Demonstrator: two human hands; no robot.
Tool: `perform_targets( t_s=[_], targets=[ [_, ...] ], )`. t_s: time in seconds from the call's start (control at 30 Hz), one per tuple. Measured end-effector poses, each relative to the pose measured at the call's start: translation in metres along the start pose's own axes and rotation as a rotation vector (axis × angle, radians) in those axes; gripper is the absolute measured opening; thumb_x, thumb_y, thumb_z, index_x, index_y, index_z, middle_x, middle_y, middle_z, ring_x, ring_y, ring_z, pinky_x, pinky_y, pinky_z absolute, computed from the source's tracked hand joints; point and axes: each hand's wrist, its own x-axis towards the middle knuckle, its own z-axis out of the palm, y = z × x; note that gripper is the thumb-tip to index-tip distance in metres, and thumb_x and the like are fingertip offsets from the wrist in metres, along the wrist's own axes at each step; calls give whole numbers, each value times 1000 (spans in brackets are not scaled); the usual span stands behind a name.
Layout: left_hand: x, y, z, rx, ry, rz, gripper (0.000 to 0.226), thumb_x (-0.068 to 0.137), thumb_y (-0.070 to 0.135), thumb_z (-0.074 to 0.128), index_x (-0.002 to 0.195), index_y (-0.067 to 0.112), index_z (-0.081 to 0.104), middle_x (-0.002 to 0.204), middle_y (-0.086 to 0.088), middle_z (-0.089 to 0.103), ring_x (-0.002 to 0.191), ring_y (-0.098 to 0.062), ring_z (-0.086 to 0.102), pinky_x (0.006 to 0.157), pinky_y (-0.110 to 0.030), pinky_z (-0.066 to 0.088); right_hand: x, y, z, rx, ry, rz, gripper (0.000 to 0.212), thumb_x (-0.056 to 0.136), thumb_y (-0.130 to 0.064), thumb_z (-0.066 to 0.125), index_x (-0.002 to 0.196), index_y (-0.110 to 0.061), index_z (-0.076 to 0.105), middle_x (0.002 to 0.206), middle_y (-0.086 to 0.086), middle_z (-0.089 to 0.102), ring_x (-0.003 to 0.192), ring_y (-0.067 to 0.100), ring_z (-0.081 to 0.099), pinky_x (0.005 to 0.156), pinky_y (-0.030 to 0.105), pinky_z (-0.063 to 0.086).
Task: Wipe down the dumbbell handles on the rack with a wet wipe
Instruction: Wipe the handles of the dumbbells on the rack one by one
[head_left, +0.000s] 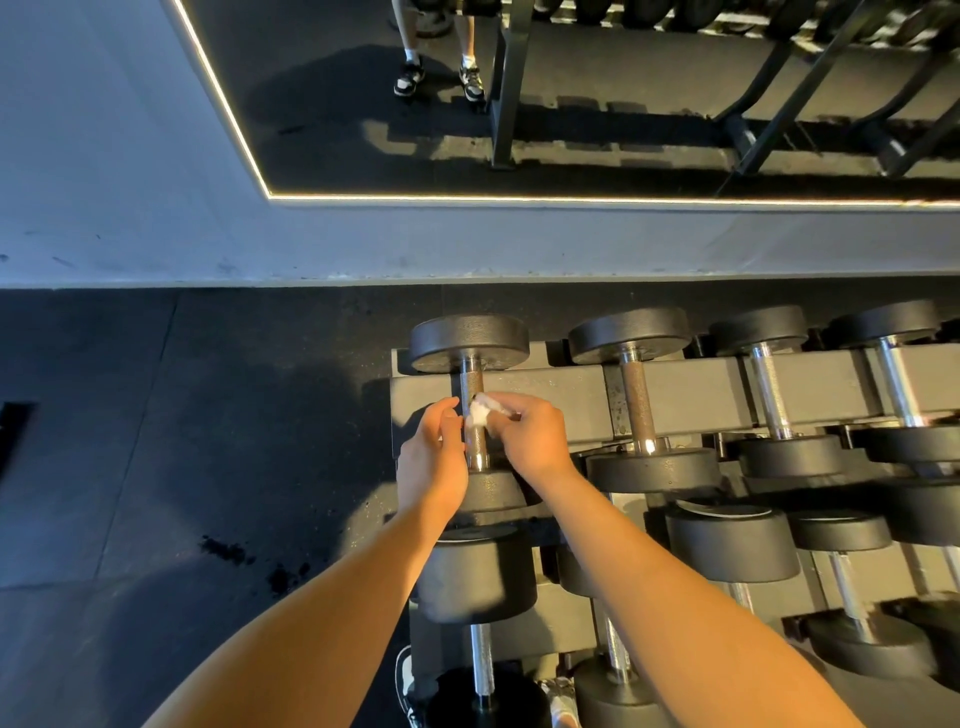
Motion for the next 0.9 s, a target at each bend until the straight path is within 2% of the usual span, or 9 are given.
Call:
perform_targets(
  t_s=[0.07,0.13,0.2,0.27,0.4,0.57,0.7,0.83,0.9],
  targets=[
    [0,0,-1,0,-10,17,44,104,54,26,129,33,56,107,7,70,95,-10,70,89,-39,59,10,-5,-3,45,98,12,29,95,-9,61,118,-25,70,106,-9,69,95,-3,60,79,13,46],
    [-1,0,-1,29,-9,42,47,104,54,25,132,30,55,109,5,69,95,-11,70,88,-39,60,21,-11,0,19,151,-18,26,94,-6,61,110,-26,65,101,-8,65,92,2,60,75,16,47],
    [-1,1,-1,54,4,37,45,106,49,25,133,27,54,106,7,67,93,-11,70,89,-39,60,25,-11,8,-48,127,-41,22,95,-5,60,105,-24,63,102,-6,64,93,6,61,75,17,47],
    [-1,1,0,54,19,32,40,107,47,28,131,28,55,102,10,66,92,-11,70,89,-40,60,23,-10,13,-85,58,-37,22,97,-10,57,110,-25,66,111,-6,66,101,5,59,81,13,44],
    [0,0,0,39,38,11,41,106,48,32,132,26,55,110,3,69,95,-13,70,91,-42,59,24,-9,12,-45,13,-24,15,96,-32,62,108,-30,71,106,-12,68,98,4,62,85,23,51],
    [-1,3,1,-3,40,-12,30,108,44,30,125,39,54,94,17,64,89,-5,68,83,-31,59,24,-10,19,-121,106,-11,13,93,-16,66,104,-20,73,103,-4,68,94,9,61,84,23,50],
    [0,0,1,-13,28,-26,39,105,48,30,133,38,55,98,15,69,89,-5,70,83,-31,59,6,2,10,-170,8,4,15,91,-11,69,103,-19,72,105,-1,69,95,11,62,89,27,51],
    [0,0,1,-14,20,-9,36,107,45,30,132,36,55,103,11,69,91,-8,70,84,-34,60,1,-4,3,-57,-1,2,31,94,-9,64,114,-32,55,95,-1,67,82,13,67,72,33,59],
    [0,0,1,11,23,16,39,107,46,29,135,33,54,102,13,67,93,-8,70,87,-37,60,10,-8,7,-76,23,-36,37,96,-9,61,125,-31,58,110,-3,68,97,9,65,83,27,55]
  ],
)
